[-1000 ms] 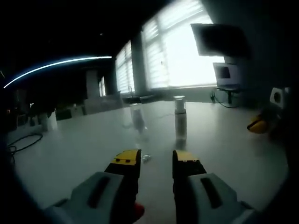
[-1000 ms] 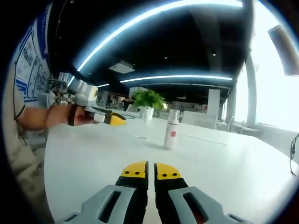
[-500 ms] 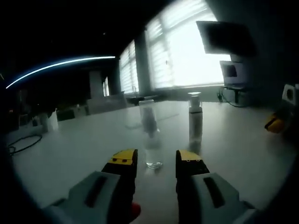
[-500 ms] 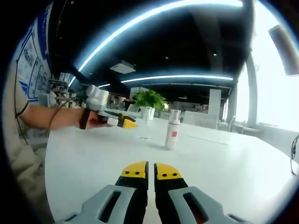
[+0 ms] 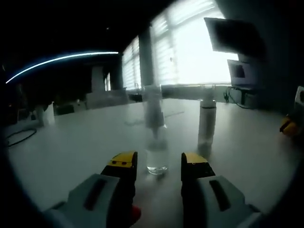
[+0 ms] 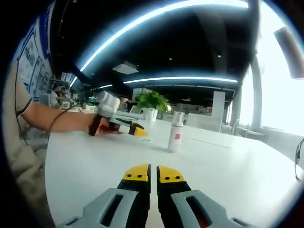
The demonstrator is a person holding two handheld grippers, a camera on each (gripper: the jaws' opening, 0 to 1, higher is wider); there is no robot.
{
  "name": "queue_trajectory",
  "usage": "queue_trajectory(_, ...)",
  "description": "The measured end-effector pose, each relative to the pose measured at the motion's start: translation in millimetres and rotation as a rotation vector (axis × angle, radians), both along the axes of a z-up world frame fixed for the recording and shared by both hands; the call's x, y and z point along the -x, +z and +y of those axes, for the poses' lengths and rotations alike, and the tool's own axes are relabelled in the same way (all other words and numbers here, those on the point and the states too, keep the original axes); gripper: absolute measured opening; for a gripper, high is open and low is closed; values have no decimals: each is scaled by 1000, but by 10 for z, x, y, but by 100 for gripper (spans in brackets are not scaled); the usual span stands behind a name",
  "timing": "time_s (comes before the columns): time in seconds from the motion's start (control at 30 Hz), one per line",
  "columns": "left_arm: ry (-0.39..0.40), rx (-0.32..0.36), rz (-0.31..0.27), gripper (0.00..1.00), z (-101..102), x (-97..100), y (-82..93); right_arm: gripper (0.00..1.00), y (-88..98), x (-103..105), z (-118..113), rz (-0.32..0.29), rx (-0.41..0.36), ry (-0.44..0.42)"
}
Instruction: Clamp pump bottle remove cover press pump head put on cover
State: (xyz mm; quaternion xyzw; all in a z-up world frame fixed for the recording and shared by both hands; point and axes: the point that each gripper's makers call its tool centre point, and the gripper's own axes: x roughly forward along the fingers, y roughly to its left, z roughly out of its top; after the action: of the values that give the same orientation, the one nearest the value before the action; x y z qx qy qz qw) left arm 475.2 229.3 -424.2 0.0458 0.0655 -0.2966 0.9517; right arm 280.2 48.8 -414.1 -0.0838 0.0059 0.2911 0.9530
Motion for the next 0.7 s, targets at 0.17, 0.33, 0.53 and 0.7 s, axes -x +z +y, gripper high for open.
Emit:
queue_trajectory(0.17, 5, -26, -27, 28, -65, -29, 40, 1, 0, -2, -2, -1, -1, 0)
queue_trajectory(0.33, 10, -25, -33, 28, -110, -82, 27, 1, 1, 7, 11, -3, 4, 0)
queue_trajectory(0.53, 29, -15, -28, 28, -93, -175, -6, 0, -6, 7, 16, -5, 10, 1)
queue_trajectory(0.7, 25, -13, -9, 26, -129, -239, -30, 0, -7, 10, 20, -6, 11, 0)
